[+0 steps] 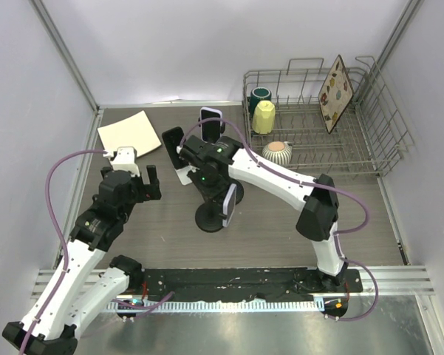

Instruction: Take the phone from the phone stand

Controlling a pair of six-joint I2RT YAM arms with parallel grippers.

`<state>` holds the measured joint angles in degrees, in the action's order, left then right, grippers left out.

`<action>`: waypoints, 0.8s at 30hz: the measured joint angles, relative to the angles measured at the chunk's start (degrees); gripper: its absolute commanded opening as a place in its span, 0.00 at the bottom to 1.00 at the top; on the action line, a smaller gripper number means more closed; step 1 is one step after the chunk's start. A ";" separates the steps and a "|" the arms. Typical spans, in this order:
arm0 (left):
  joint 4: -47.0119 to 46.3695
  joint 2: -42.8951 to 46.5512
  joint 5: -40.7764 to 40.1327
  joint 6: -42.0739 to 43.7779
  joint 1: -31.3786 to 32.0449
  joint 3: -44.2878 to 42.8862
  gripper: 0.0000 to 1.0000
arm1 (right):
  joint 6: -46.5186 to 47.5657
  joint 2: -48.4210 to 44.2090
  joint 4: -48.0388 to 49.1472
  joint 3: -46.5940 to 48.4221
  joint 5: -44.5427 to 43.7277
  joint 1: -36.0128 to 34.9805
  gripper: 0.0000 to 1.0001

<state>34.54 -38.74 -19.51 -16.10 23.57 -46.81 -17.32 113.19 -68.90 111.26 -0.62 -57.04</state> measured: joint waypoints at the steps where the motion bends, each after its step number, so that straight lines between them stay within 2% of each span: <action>1: 0.00 0.07 -0.15 0.00 0.00 0.00 1.00 | 0.33 1.33 -0.15 1.88 -0.24 0.04 0.01; 4: 0.02 0.22 -0.48 0.00 0.00 0.02 1.00 | 0.98 5.33 -0.20 7.54 -0.61 0.07 0.03; 7: 0.00 0.26 -0.50 0.00 0.00 0.02 1.00 | 1.18 8.13 0.04 11.65 -1.22 0.13 0.12; 8: 0.00 0.26 -0.50 0.00 0.00 0.02 1.00 | 1.16 8.85 0.11 12.70 -1.42 0.22 0.19; 13: -0.02 0.50 -0.46 0.00 0.00 0.02 1.00 | 0.90 9.81 0.81 14.10 -2.08 0.70 0.38; 14: -0.02 0.52 -0.44 0.00 0.00 0.02 1.00 | 0.79 9.84 1.01 14.10 -2.08 0.74 0.46; 22: -0.17 0.48 0.24 0.00 0.00 0.13 1.00 | 0.66 9.88 2.93 14.58 -3.65 1.29 0.64; 24: -0.24 0.44 0.61 0.00 0.00 0.15 1.00 | 0.70 9.88 3.19 15.37 -4.00 1.33 0.72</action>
<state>34.30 -38.30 -18.90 -16.10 23.57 -46.65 -16.62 123.07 -65.71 126.63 -4.62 -55.70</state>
